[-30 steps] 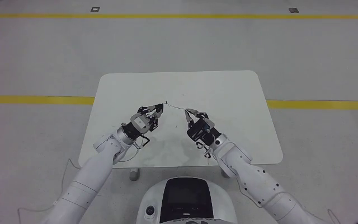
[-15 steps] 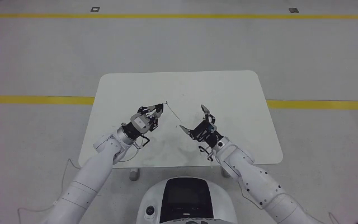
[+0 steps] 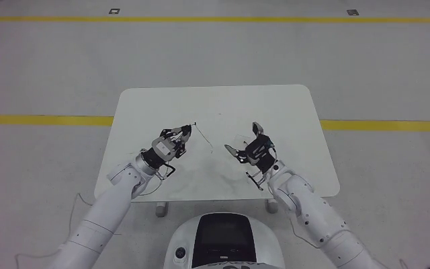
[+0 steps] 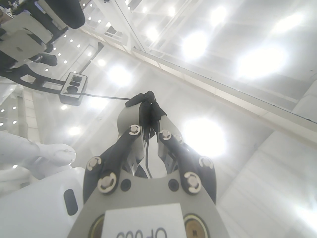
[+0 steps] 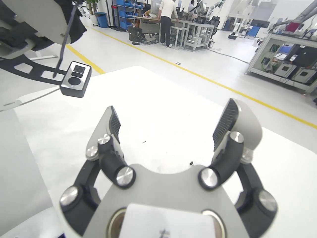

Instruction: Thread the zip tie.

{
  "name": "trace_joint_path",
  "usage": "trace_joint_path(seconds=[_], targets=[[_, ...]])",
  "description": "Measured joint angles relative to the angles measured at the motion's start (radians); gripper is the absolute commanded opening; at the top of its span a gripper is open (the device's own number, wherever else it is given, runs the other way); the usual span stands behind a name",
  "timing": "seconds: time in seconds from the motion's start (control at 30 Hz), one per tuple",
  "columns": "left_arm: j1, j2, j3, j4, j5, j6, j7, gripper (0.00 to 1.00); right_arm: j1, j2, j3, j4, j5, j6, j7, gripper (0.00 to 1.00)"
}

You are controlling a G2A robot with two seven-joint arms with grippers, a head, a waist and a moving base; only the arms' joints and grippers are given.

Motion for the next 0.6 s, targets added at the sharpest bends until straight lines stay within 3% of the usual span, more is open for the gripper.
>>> trace_joint_path(seconds=[0.1, 0.27, 0.6], targets=[[-0.002, 0.008, -0.008, 0.002, 0.017, 0.0, -0.02, 0.0, 0.0, 0.0, 0.007, 0.0, 0.014, -0.009, 0.001, 1.0], [-0.001, 0.008, -0.006, -0.002, 0.02, -0.001, -0.014, 0.0, -0.001, 0.0, 0.006, -0.002, 0.015, -0.008, 0.001, 1.0], [0.015, 0.014, -0.041, -0.062, 0.028, 0.0, -0.014, 0.0, -0.015, -0.004, 0.044, -0.044, 0.062, -0.024, -0.005, 1.0]])
